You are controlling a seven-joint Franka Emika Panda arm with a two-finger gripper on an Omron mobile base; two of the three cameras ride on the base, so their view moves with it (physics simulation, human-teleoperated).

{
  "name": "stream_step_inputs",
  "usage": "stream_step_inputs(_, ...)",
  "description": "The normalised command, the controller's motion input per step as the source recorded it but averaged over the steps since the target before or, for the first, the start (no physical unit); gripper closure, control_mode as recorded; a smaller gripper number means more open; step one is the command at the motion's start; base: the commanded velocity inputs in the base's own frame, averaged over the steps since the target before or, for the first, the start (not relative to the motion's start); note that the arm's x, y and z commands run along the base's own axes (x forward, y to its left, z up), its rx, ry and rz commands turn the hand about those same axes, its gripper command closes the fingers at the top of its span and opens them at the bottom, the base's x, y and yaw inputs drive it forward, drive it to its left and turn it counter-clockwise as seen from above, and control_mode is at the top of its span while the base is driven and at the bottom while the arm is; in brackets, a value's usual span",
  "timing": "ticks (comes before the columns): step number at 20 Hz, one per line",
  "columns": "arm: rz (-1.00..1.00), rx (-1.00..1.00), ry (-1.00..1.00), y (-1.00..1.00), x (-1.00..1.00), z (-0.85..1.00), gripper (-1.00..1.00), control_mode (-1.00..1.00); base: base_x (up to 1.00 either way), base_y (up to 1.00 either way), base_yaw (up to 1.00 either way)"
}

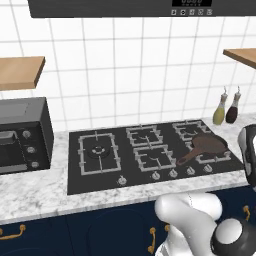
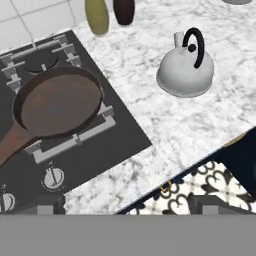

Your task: Pick the kettle from the counter and place it on a stove burner. Then turn the burner on.

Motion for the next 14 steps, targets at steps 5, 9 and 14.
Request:
stream_step_inputs(5, -0.10, -0.01, 0.03, -0.88, 0.01, -0.20, -1.00, -1.00, 0.00, 0.00, 0.00)
stream_step_inputs(9, -0.13, -0.04, 0.01, -0.68, 0.00, -0.40, -1.00, -1.00, 0.00, 0.00, 0.00)
stream_step_inputs(14, -0.02, 0.00, 0.00, -0.45, 0.17, -0.11, -1.00, -1.00, 0.00, 0.00, 0.00)
